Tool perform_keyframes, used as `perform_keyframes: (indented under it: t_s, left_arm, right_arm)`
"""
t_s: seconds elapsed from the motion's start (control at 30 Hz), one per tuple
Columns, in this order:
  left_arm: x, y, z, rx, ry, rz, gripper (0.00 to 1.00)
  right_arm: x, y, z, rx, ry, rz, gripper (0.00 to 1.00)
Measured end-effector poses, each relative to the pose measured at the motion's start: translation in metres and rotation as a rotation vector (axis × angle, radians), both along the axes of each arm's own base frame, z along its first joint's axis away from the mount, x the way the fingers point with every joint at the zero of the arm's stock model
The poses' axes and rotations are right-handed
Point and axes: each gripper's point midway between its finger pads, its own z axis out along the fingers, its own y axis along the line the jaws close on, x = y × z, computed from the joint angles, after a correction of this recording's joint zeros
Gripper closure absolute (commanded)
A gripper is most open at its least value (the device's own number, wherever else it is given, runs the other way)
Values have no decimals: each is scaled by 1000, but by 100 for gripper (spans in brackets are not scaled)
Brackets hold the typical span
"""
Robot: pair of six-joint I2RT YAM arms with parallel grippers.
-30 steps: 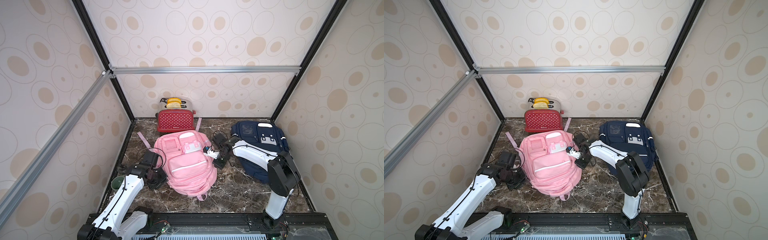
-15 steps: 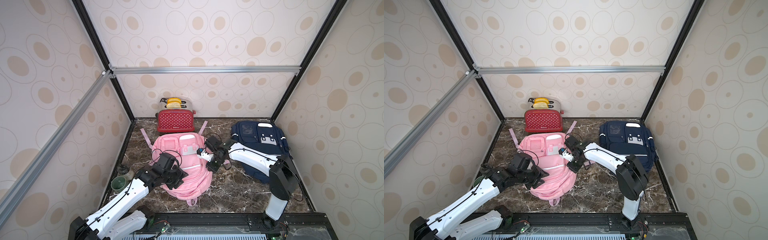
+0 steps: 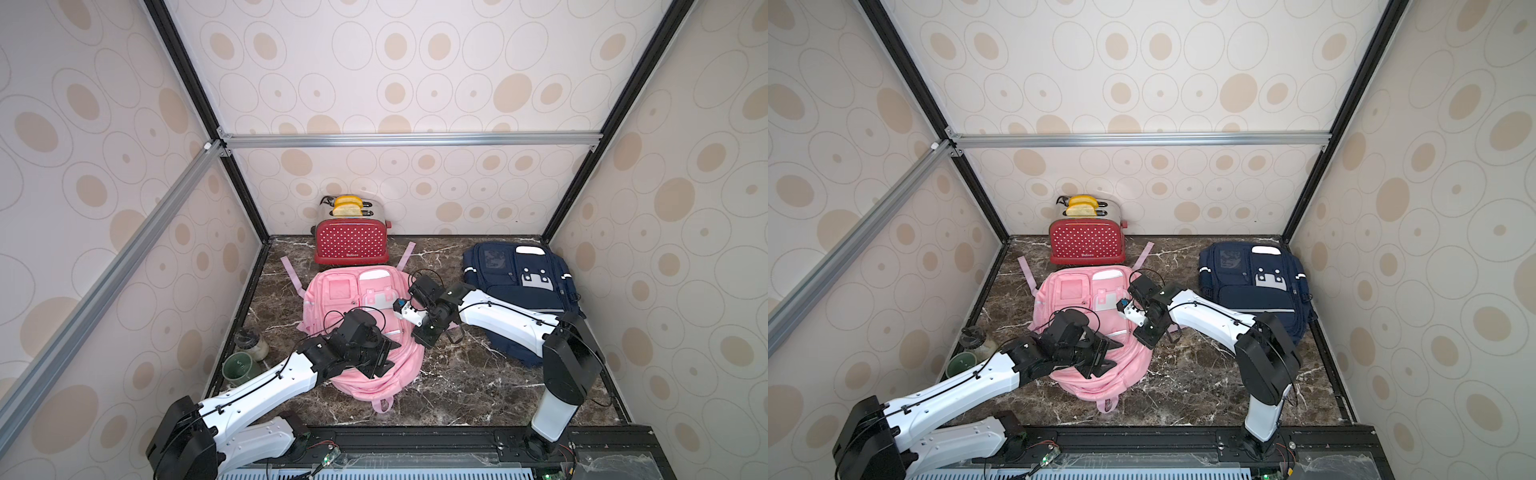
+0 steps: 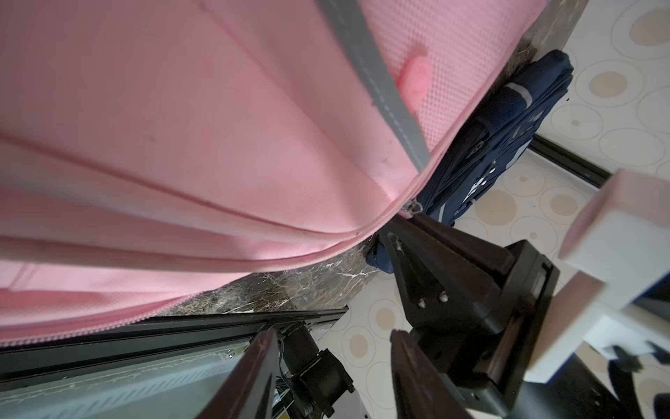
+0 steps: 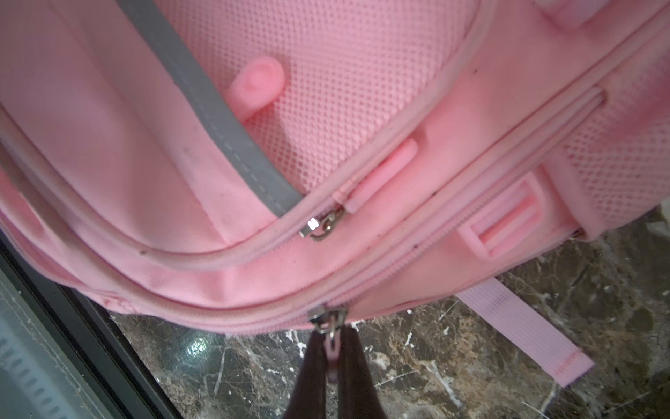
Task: Zip up the backpack
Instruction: Zip the zipper on the backpack.
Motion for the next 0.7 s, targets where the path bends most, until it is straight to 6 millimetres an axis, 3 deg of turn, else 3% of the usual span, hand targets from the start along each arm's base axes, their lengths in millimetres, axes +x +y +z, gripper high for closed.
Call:
perform_keyframes:
  t_s: [0.2, 0.47, 0.6, 0.7]
  left_arm:
    - [3, 2, -7, 9, 27, 63, 49]
    - [3, -4, -43, 38, 99, 88, 50]
    - [2, -5, -51, 31, 106, 90, 56]
    - [0, -3, -59, 31, 106, 89, 65]
  right_arm:
    - [0, 0, 0, -2, -4, 3, 100]
    - [0, 0, 0, -4, -4, 6, 100]
    - [0, 0, 0, -6, -7, 9, 100]
    - [-3, 2, -1, -11, -12, 21, 100]
